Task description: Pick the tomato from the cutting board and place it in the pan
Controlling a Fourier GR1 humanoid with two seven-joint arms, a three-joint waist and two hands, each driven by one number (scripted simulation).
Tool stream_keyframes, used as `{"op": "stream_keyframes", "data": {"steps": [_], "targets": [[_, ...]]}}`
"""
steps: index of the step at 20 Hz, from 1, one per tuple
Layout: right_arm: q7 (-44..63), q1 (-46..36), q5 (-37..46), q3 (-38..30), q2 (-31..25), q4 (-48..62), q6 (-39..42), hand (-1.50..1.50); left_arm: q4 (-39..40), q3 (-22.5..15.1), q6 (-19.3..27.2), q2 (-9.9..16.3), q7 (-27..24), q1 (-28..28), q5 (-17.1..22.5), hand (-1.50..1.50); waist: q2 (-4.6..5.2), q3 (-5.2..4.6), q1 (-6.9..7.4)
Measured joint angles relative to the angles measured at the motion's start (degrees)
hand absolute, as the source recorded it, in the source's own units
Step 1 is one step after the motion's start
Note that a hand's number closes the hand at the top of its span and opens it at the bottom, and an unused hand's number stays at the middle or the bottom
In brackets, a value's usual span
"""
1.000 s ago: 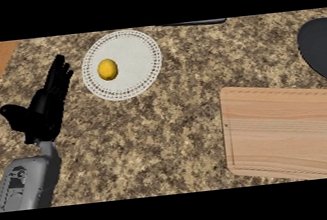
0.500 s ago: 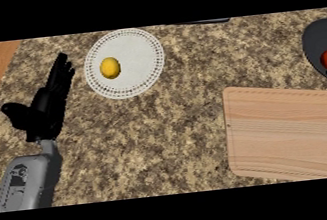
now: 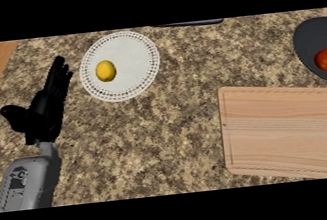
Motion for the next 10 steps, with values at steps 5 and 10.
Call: {"op": "stream_keyframes", "data": {"steps": [5,10], "targets": [[-4.5,3.0,-4.8,-4.0,-3.3,2.0,9.8,-1.50,0.3,0.5,0.4,0.0,-0.6,0.9,-0.2,0.00,-0.62,-0.15,-1.56],[-9.4,8.0,-7.6,-5.5,-6.9,3.2,21.4,-1.50,-0.3,1.3,0.2,0.8,0.4,2.2,0.1,0.00,-1.29,-0.31,-2.61]]}}
